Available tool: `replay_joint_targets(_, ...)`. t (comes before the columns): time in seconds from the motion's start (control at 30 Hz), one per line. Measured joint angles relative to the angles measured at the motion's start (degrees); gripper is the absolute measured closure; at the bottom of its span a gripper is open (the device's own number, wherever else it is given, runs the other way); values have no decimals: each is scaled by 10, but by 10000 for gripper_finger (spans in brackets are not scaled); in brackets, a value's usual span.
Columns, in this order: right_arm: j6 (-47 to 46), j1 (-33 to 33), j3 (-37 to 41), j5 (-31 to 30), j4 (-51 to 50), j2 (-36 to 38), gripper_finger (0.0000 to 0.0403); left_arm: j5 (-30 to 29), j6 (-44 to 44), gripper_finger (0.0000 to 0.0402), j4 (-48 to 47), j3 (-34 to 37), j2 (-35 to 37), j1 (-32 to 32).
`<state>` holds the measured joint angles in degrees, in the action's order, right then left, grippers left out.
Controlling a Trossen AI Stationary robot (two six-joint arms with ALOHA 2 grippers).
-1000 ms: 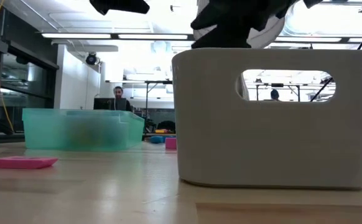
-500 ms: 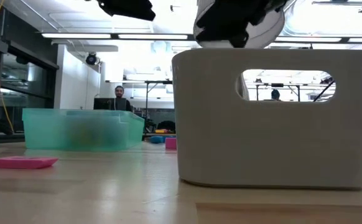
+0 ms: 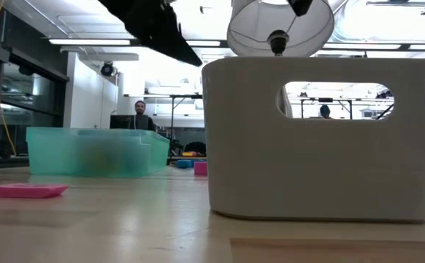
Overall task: Pick & Place School Supplies
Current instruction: Put the blue puncher into the gray bin
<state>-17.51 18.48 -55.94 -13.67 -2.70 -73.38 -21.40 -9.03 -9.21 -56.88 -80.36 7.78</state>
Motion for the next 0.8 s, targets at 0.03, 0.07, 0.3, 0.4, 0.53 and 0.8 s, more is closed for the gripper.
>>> replay_joint_targets(0.03, -5, 7, 0, -5, -2, 0, 259, 17, -10, 227, 0, 0, 0, -17)
replay_joint_targets(0.07, -8, 15, 1, -7, -5, 1, 259, 35, -14, 227, -1, 0, 0, -35)
replay_joint_targets(0.3, -51, 60, 0, -25, -5, 4, 259, 135, 11, 227, -70, 0, 0, -170)
replay_joint_targets(0.4, -54, 80, 0, -47, -3, 4, 259, 147, -43, 227, -88, 0, 0, -213)
replay_joint_targets(0.53, -65, 97, 0, -66, -1, 4, 259, 180, -113, 227, -72, 0, 0, -256)
replay_joint_targets(0.8, -91, 112, 0, -87, -1, 4, 259, 229, -147, 227, -26, -9, -41, -320)
